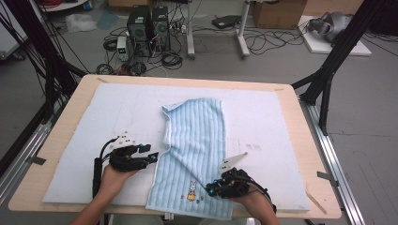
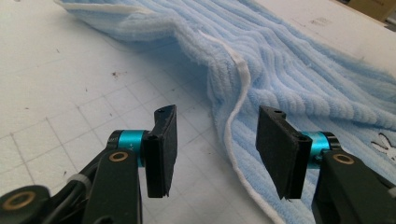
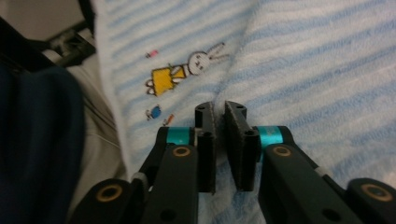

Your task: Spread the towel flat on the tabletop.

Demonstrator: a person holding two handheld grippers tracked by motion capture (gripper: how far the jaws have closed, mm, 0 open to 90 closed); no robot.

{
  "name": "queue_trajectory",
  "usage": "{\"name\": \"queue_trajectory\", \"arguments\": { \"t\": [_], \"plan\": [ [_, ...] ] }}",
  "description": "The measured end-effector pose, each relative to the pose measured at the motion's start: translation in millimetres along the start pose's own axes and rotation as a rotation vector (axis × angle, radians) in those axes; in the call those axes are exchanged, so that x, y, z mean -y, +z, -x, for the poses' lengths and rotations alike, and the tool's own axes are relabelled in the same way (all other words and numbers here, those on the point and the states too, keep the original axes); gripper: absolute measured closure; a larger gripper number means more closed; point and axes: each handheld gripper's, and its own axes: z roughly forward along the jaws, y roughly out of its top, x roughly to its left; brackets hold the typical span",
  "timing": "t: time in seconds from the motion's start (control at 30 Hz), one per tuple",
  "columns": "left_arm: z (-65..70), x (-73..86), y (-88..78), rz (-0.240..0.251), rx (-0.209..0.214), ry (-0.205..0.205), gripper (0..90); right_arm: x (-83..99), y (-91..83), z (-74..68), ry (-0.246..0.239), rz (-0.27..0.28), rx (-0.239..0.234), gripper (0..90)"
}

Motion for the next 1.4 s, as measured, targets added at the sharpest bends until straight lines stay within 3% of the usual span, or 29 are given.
{"name": "queue_trajectory", "arguments": {
  "t": [0.1,0.17,0.2,0.37,0.43,0.57,0.67,0.77,0.83,0.93,1.13,1.23,1.4],
  "plan": [
    [-1.4,-1.8,0.3,0.008,0.005,-0.010,47.0,0.9,-8.8,3.8,0.029,0.110,0.021,67.8],
    [-2.3,-4.0,2.1,0.011,0.013,-0.030,46.3,1.6,-14.4,7.6,0.060,0.172,0.067,64.0],
    [-2.6,-5.0,2.8,0.013,0.017,-0.036,45.4,2.4,-16.8,10.0,0.083,0.194,0.112,61.4],
    [0.7,-21.7,13.8,0.028,0.038,-0.040,45.2,8.5,-22.4,18.6,0.139,0.246,0.243,56.8],
    [1.4,-31.3,23.6,0.011,0.029,-0.040,44.8,9.9,-24.7,20.8,0.156,0.261,0.270,56.8],
    [3.9,-47.0,45.8,-0.009,-0.009,-0.043,43.4,9.5,-24.8,21.4,0.149,0.265,0.280,56.8],
    [3.5,-52.4,62.1,-0.052,-0.078,-0.018,44.3,8.5,-22.7,20.9,0.143,0.256,0.281,56.3],
    [-4.2,-51.3,67.5,-0.070,-0.165,-0.027,57.8,7.8,-20.7,20.0,0.134,0.244,0.281,56.0],
    [-12.1,-47.8,69.1,-0.116,-0.224,-0.008,63.0,7.7,-20.4,19.4,0.128,0.241,0.281,55.7],
    [-22.8,-43.0,68.6,-0.189,-0.294,0.026,62.5,7.9,-20.8,19.1,0.132,0.246,0.280,55.5],
    [-35.3,-42.1,58.0,-0.159,-0.372,-0.001,54.5,7.0,-19.6,19.0,0.130,0.247,0.290,54.7],
    [-41.2,-40.6,49.3,-0.126,-0.360,-0.043,52.8,5.6,-19.6,18.6,0.139,0.253,0.320,53.6],
    [-39.0,-34.9,34.0,-0.038,-0.240,-0.085,51.7,0.6,-20.9,22.9,0.174,0.292,0.419,49.6]
  ]
}}
